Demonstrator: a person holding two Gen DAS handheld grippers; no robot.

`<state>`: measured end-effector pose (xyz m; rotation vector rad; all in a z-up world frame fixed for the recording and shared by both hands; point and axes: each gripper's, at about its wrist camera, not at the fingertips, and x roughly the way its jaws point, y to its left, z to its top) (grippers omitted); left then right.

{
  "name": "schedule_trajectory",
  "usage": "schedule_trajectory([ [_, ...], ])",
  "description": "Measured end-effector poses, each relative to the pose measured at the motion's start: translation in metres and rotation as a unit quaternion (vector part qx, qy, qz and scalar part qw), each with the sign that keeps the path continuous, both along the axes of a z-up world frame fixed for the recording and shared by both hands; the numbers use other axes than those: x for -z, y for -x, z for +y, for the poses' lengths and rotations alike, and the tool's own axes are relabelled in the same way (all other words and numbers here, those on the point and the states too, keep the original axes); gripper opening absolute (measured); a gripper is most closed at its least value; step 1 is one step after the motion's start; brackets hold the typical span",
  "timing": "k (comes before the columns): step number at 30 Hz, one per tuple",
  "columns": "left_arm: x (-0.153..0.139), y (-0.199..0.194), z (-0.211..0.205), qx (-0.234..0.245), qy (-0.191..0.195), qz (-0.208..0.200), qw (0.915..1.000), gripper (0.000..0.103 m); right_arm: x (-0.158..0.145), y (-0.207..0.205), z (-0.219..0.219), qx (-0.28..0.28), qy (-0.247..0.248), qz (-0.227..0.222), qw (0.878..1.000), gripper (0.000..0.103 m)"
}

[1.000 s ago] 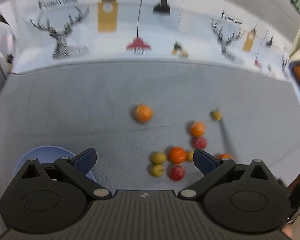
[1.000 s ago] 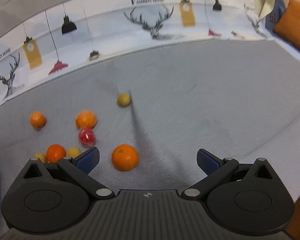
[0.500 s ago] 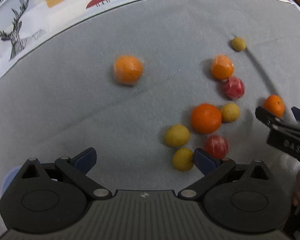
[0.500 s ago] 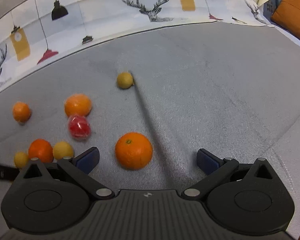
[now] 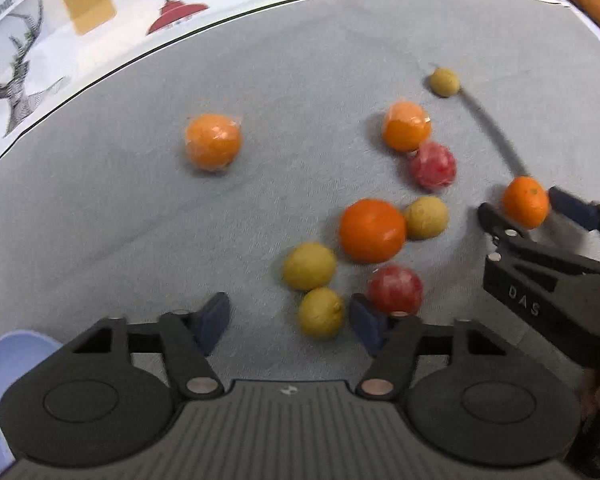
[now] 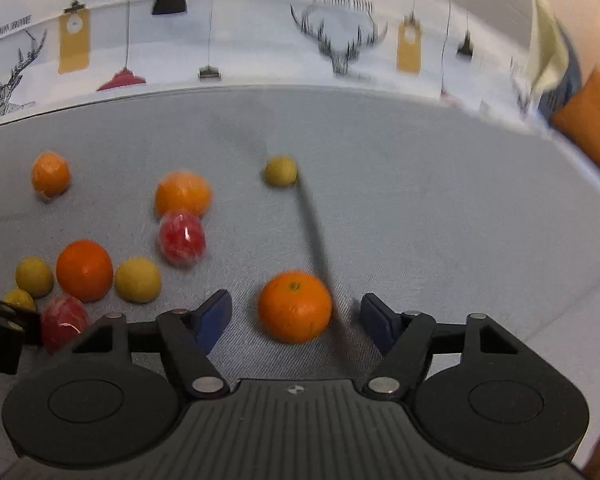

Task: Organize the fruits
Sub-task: 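Grasp a yellow plum with the left tool while the right tool grasps a mandarin, then carry both fruits over the blue plate and open both tools to drop them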

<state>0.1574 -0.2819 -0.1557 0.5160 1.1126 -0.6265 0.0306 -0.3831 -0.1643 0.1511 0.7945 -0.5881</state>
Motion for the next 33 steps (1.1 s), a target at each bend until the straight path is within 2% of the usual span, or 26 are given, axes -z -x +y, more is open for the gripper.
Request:
schedule_trajectory([
  [1,-0.002,0.0,-0.002,0.003,0.013,0.002,0.9999,0.037,0.0,0.002,-0.005,0.007,-0.017,-0.009,1.0,0.072],
  [2,-0.004,0.001,-0.001,0.005,0.023,0.0,0.9997,0.025,-0.001,0.003,-0.007,0.009,-0.024,-0.014,1.0,0.067],
  [3,-0.007,0.003,-0.002,-0.001,0.024,-0.006,0.9997,0.026,-0.003,0.004,-0.007,0.016,-0.019,-0.019,1.0,0.047],
  [4,-0.009,0.004,-0.001,-0.004,0.029,-0.012,0.9995,0.026,-0.006,0.006,-0.008,0.025,-0.015,-0.027,0.999,0.039],
  [8,-0.024,0.016,0.013,-0.016,0.033,-0.027,0.999,0.026,-0.013,0.018,-0.021,0.045,-0.046,-0.076,0.995,0.038],
  [13,-0.064,0.041,0.049,-0.067,0.033,-0.023,0.9969,0.026,-0.031,0.032,-0.016,0.038,-0.005,-0.143,0.989,0.038],
  [16,-0.093,0.065,0.081,-0.096,0.032,-0.031,0.9944,0.026,-0.045,0.04,-0.011,0.03,0.002,-0.133,0.991,0.038],
  [22,-0.133,0.109,0.146,-0.142,0.032,-0.033,0.9888,0.026,-0.086,0.075,0.03,-0.018,-0.03,-0.134,0.99,0.038],
  [27,-0.152,0.143,0.191,-0.164,0.034,-0.042,0.985,0.026,-0.117,0.109,0.087,-0.089,-0.056,-0.138,0.985,0.038],
  [33,-0.167,0.172,0.237,-0.198,0.051,-0.056,0.9773,0.026,-0.135,0.135,0.151,-0.154,-0.099,-0.12,0.976,0.038],
])
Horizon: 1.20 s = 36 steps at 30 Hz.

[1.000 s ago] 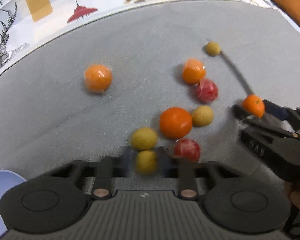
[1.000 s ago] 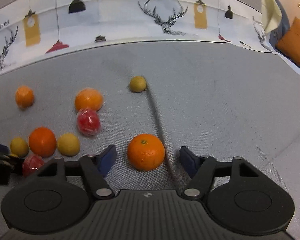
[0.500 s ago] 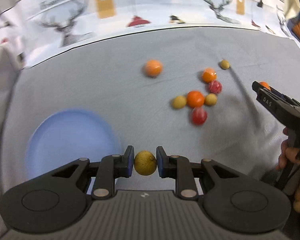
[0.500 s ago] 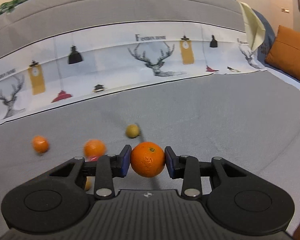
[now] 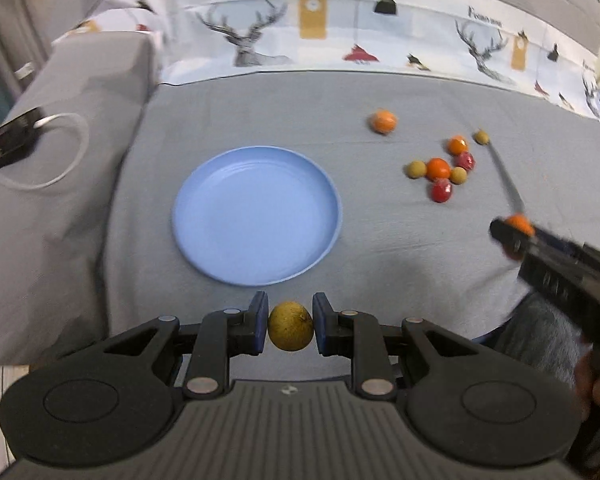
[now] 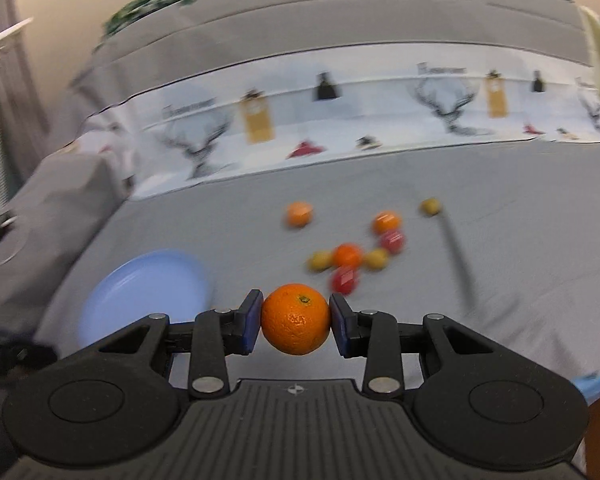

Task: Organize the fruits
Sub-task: 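Carry both fruits over the blue plate and open both tools to drop them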

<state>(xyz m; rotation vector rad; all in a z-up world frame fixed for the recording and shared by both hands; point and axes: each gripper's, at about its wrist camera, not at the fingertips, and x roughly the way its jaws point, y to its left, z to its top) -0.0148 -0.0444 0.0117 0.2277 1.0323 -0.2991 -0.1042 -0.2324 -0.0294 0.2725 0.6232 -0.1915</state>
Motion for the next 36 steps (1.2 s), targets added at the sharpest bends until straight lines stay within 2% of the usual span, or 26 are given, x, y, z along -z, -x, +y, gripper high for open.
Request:
schedule_trajectory([
  [8,-0.011,0.018,0.052,-0.037,0.022,-0.018,0.9989,0.026,-0.011,0.014,0.074,-0.085,0.008,0.011,0.996,0.038],
  [14,-0.012,0.018,0.076,-0.057,0.032,-0.023,0.9976,0.026,-0.015,0.014,0.103,-0.114,0.024,0.017,0.993,0.038],
  [30,0.006,-0.001,0.078,-0.062,0.031,-0.002,0.9976,0.026,-0.005,-0.002,0.1,-0.107,0.025,0.039,0.993,0.038],
  [36,0.018,-0.026,0.07,-0.06,0.026,0.002,0.9978,0.026,0.003,-0.019,0.101,-0.115,0.033,0.044,0.992,0.038],
])
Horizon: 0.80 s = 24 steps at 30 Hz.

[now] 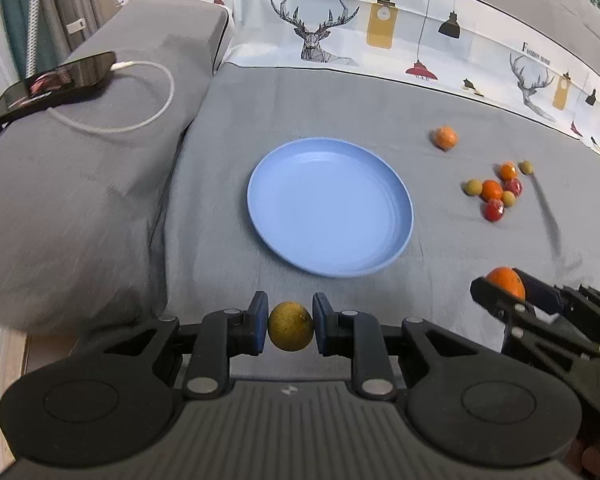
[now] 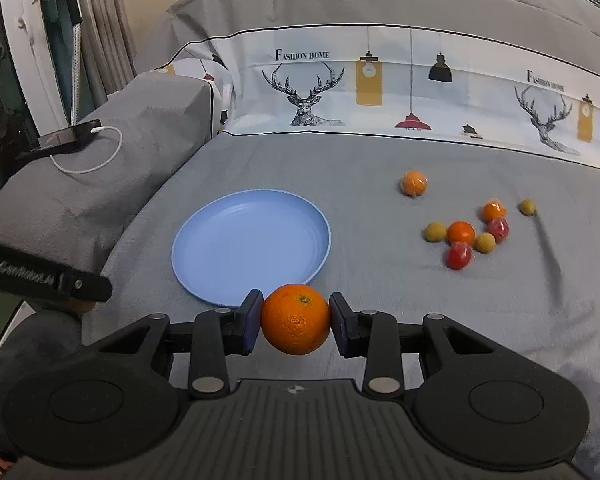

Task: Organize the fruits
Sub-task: 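Carry both fruits over the blue plate and open both tools to drop them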

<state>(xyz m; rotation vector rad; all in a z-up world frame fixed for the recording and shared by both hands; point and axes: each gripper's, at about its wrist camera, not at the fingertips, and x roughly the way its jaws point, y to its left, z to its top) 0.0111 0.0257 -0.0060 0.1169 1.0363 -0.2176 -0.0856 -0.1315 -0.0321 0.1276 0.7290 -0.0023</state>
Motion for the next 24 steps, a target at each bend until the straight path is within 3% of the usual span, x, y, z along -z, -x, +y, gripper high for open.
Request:
schedule_trajectory([
  [13,0.034,-0.094,-0.036,0.019,-0.002,-0.011,0.9998,0.026,0.03,-0.086,0.006,-0.025,0.014,0.015,0.999,0.038],
  [24,0.085,-0.14,-0.047,0.017,-0.032,0.02,0.9991,0.026,0.067,-0.135,0.015,-0.046,0.026,0.058,0.997,0.038],
])
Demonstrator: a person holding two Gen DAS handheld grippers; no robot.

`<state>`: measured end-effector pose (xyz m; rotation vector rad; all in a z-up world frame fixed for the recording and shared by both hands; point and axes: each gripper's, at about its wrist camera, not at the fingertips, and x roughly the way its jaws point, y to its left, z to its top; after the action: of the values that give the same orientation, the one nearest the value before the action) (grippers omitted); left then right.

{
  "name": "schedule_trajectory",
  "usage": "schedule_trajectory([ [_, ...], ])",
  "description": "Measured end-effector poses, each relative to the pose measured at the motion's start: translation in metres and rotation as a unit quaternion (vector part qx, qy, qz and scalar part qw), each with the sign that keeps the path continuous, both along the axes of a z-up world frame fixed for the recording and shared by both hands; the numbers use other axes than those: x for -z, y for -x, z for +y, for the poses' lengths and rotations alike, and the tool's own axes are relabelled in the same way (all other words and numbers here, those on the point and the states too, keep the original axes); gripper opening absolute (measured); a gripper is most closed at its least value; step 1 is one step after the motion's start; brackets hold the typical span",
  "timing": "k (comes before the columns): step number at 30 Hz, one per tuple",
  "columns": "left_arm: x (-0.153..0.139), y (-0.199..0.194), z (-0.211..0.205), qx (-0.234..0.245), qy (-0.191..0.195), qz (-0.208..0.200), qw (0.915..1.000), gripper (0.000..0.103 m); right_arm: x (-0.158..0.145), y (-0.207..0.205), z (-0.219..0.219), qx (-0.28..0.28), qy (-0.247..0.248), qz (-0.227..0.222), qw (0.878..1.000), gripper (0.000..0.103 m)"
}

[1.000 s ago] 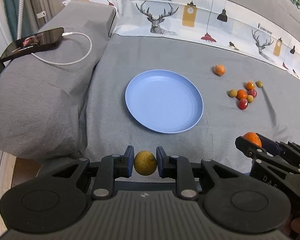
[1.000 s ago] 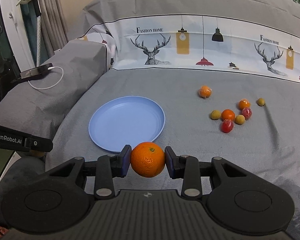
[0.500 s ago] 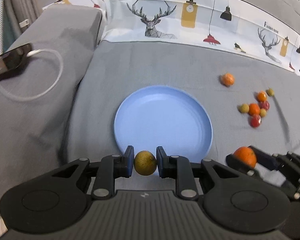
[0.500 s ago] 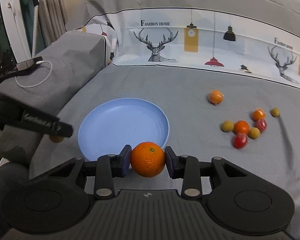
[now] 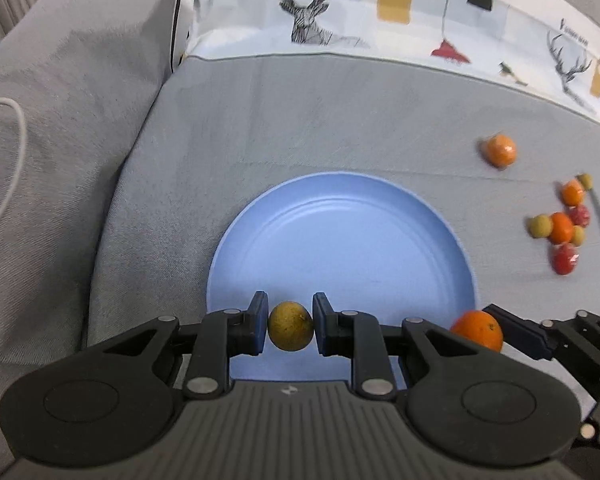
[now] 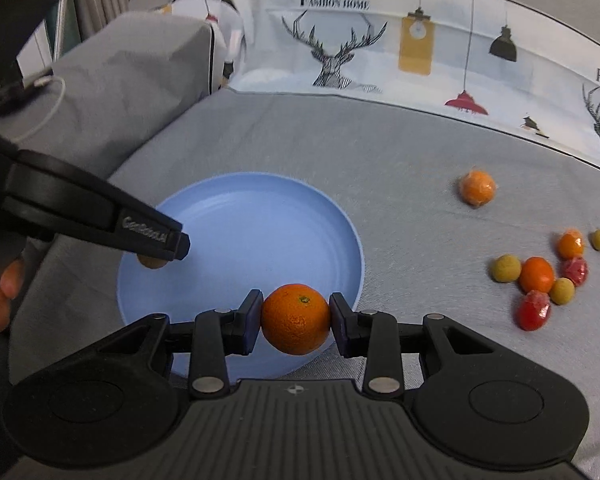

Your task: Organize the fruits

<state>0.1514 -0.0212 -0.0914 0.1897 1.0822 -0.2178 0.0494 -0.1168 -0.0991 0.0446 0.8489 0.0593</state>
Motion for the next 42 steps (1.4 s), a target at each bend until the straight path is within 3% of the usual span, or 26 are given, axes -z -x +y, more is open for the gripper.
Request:
schedule_trajectory([
  [2,0.006,-0.006,0.0,-0.005,-0.008,0.001,1.0,0.029,0.004,-0.005,0.003,-0.005,-0.001,0.008,1.0,0.038],
  [3,0.007,-0.008,0.0,-0.007,-0.01,0.002,0.9999,0.046,0.006,-0.008,0.003,-0.008,-0.005,0.015,1.0,0.039],
  [4,0.007,-0.01,0.0,-0.008,-0.011,0.002,0.9999,0.074,0.006,-0.012,0.004,-0.01,-0.01,0.022,1.0,0.041],
  [6,0.001,-0.009,0.002,-0.015,-0.015,-0.008,0.9997,0.103,0.002,-0.016,0.005,-0.008,-0.009,0.023,1.0,0.066],
  [8,-0.012,-0.003,0.005,-0.01,-0.012,-0.027,0.9995,0.103,-0.009,-0.013,0.005,-0.004,-0.005,0.011,1.0,0.087],
  [9,-0.019,0.001,0.007,-0.003,-0.012,-0.028,0.9995,0.103,-0.015,-0.009,0.004,-0.003,-0.003,0.002,1.0,0.091],
  [15,-0.05,0.053,0.035,-0.026,-0.003,-0.015,0.9995,0.103,-0.043,0.036,-0.004,-0.011,-0.001,-0.012,1.0,0.102],
  [20,-0.065,0.105,0.056,-0.045,0.002,0.002,0.999,0.103,-0.057,0.076,-0.007,0.002,-0.002,-0.004,1.0,0.102],
  [24,-0.081,0.135,0.066,-0.053,0.011,-0.014,0.9984,0.103,-0.07,0.103,-0.005,0.023,-0.001,-0.016,1.0,0.102],
  [31,-0.103,0.158,0.072,-0.065,0.021,-0.04,0.9968,0.103,-0.088,0.142,0.005,0.033,-0.001,-0.048,0.998,0.102],
  [42,-0.122,0.182,0.072,-0.063,0.025,-0.073,0.995,0.103,-0.107,0.168,0.013,0.023,0.008,-0.084,0.996,0.102],
])
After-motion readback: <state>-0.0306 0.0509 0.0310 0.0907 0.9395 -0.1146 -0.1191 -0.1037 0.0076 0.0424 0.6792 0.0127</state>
